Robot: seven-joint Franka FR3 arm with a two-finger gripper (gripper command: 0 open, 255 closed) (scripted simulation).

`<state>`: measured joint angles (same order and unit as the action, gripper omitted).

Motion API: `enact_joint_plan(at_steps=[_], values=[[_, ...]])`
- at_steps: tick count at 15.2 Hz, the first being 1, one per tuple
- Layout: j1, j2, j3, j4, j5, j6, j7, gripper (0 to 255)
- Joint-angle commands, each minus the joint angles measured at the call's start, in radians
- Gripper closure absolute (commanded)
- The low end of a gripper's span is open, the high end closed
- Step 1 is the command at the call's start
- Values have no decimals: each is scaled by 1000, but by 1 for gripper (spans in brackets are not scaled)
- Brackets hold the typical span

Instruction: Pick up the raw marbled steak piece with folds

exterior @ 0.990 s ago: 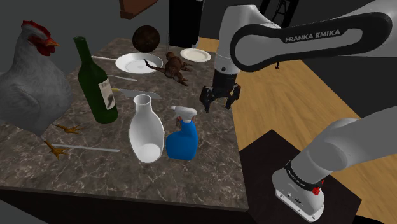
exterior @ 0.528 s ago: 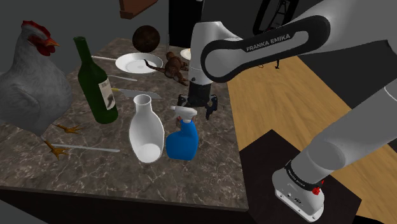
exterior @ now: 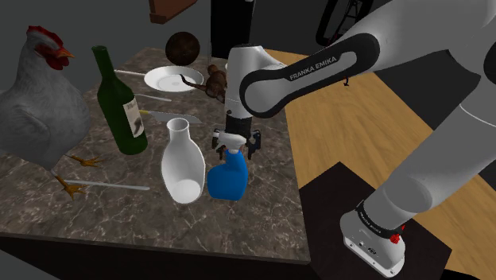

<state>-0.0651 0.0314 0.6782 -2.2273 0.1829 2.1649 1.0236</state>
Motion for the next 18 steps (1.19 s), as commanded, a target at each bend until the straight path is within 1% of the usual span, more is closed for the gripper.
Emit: enact_joint_plan(at_steps=[1,3,4,13,18], values=[[3,28,1,-14,-16,38,9,0],[3,27,1,-14,-16,38,9,0],[3,28,1,-14,-16,38,9,255],[3,28,1,-14,-16,38,9,255],[-2,-20,0,15,11,-32,-4,255]])
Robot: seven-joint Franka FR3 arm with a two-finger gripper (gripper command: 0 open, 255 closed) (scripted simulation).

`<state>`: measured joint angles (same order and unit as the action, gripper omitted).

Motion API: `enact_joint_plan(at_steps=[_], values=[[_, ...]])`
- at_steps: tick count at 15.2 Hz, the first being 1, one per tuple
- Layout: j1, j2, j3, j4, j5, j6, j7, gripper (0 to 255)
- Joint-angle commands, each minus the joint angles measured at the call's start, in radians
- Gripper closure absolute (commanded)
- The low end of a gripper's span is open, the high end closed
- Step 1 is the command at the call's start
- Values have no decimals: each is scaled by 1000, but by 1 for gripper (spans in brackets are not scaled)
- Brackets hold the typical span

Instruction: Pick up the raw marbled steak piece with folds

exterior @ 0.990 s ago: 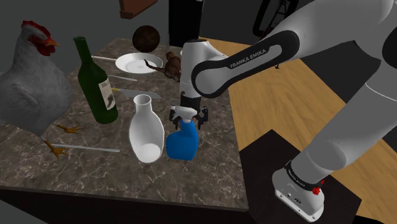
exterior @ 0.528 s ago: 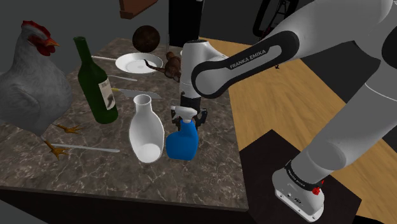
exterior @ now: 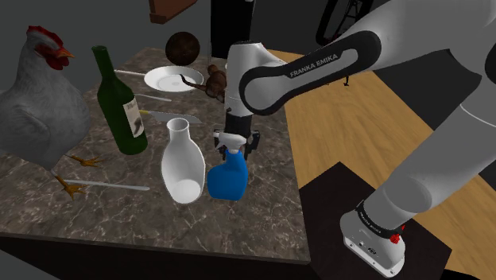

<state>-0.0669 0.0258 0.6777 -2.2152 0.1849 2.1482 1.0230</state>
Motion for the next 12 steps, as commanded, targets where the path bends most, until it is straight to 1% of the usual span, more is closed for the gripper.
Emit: enact_joint_plan(at_steps=[1,10,12], values=[[-2,-23,0,9,14,-29,-6,255],[-7,-90,-10,76,45,-153,-17,255],[-7,-91,-10,78,45,-155,-17,255]])
